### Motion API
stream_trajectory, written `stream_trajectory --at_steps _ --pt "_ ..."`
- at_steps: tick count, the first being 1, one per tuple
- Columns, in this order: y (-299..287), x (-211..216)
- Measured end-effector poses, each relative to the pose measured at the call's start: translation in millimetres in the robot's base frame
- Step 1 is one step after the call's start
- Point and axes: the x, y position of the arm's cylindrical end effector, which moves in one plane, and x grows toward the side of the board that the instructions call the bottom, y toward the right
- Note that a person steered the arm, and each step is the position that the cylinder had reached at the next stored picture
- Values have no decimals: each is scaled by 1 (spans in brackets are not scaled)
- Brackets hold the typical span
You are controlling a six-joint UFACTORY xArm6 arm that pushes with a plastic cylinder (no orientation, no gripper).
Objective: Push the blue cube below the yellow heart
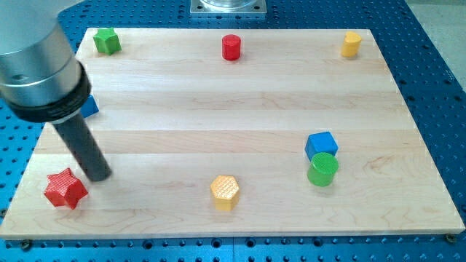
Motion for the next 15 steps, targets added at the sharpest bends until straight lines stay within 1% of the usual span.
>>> stream_trajectory --at_steps 1,2,3,4,5,6,7,9,11,13,15 --pt "50 15" --pt "97 57" --pt "99 57" --pt "105 34" --pt "108 -1" --pt "153 -21" --pt "212 -21" --pt "233 -21" --pt "312 -21" --pt "324 -21" --pt "380 -28"
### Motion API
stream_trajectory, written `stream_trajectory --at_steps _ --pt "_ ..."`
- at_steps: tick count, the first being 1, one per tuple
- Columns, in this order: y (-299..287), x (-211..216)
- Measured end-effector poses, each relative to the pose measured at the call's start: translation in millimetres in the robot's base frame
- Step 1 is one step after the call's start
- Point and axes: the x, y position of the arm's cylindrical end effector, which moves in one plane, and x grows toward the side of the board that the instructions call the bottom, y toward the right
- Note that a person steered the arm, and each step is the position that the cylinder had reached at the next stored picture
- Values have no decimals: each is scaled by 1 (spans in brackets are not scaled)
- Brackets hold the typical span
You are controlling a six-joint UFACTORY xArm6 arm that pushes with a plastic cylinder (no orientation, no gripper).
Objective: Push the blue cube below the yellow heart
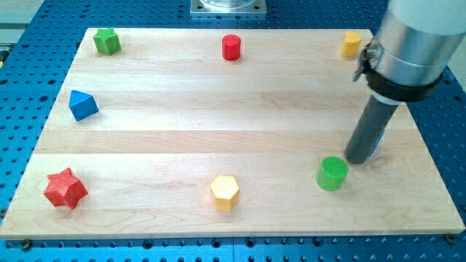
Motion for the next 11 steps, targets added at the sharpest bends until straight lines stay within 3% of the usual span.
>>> stream_trajectory --at_steps 2,4,5,6,7,9,11 --pt "28 24" --pt "28 -48" --pt "28 -59" --pt "26 -31" --pt "-20 -23" --pt "-41 -87" --pt "0 -94"
